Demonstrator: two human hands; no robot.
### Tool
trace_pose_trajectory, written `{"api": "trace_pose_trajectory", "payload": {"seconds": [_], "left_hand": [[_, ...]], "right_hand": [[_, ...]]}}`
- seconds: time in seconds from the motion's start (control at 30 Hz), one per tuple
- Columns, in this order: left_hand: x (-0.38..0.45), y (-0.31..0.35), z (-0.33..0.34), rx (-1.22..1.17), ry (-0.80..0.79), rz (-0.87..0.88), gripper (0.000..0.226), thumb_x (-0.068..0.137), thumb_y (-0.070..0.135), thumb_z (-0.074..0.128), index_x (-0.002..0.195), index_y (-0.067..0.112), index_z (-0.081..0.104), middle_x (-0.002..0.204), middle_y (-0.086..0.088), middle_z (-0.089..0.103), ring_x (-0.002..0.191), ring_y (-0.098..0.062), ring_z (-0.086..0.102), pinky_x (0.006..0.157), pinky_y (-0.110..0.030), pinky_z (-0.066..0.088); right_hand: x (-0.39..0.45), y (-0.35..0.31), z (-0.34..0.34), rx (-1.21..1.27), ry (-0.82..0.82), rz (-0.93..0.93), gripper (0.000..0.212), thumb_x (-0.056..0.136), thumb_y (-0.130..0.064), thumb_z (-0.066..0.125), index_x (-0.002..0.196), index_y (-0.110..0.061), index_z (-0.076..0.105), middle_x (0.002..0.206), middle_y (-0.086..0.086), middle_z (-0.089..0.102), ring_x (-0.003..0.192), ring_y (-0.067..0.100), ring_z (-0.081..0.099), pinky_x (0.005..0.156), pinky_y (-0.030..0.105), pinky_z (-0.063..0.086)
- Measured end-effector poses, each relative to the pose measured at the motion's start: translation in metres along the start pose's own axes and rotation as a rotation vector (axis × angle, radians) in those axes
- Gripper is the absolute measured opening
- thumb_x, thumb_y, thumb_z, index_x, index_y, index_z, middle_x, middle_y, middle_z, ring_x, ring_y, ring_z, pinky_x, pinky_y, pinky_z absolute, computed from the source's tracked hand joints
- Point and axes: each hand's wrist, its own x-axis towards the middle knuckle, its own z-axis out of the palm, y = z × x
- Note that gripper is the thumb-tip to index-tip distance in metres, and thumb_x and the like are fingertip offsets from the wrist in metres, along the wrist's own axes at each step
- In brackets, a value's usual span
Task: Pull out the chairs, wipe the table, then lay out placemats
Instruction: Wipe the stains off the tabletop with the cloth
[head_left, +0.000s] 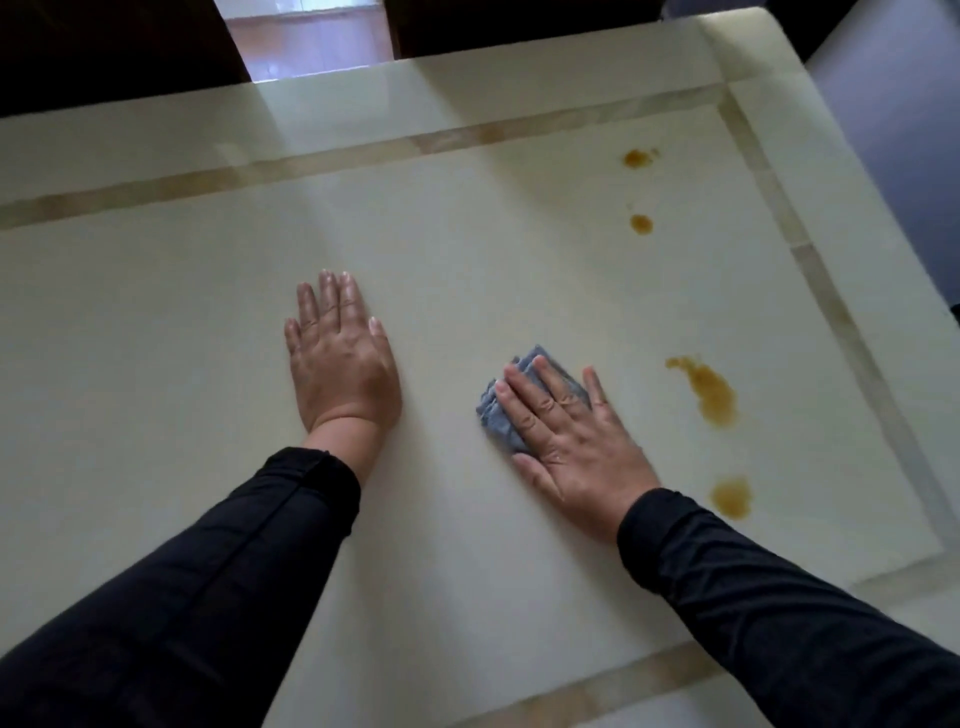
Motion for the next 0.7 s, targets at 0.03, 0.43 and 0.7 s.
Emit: {"api": "trace_pose_trajectory", "payload": {"seconds": [0.03, 0.43, 0.7], "left_hand": [[-0.001, 0.001, -0.001, 0.034, -0.013, -0.014, 0.059, 0.105, 0.033, 0.023, 0.16, 0.018, 0.011, 0.168, 0.0, 0.005, 0.154, -0.022, -0.001, 0.123, -0.045, 0.001], [-0.142, 0.096, 0.015, 0.022, -0.212, 0.134, 0.061, 0.106, 0.035, 0.014, 0.157, 0.016, -0.013, 0.165, -0.003, -0.02, 0.151, -0.021, -0.018, 0.124, -0.041, -0.004], [-0.169, 0.112, 0.034, -0.026, -0.142, 0.1, 0.066, 0.1, 0.04, 0.007, 0.158, 0.015, -0.01, 0.165, -0.002, -0.02, 0.151, -0.018, -0.021, 0.123, -0.04, -0.01]], "right_hand": [[-0.009, 0.011, 0.003, -0.012, 0.004, -0.005, 0.066, 0.101, -0.051, 0.025, 0.16, -0.023, 0.012, 0.167, -0.004, 0.004, 0.154, 0.022, 0.0, 0.121, 0.058, 0.003], [-0.125, -0.004, 0.028, -0.069, 0.047, -0.037, 0.068, 0.098, -0.051, 0.032, 0.159, -0.021, 0.021, 0.166, 0.0, 0.015, 0.153, 0.025, 0.014, 0.115, 0.065, 0.011], [-0.128, 0.04, 0.03, -0.004, 0.094, 0.214, 0.067, 0.1, -0.051, 0.026, 0.159, -0.021, 0.016, 0.168, -0.002, 0.008, 0.154, 0.023, 0.007, 0.115, 0.064, 0.014]]}}
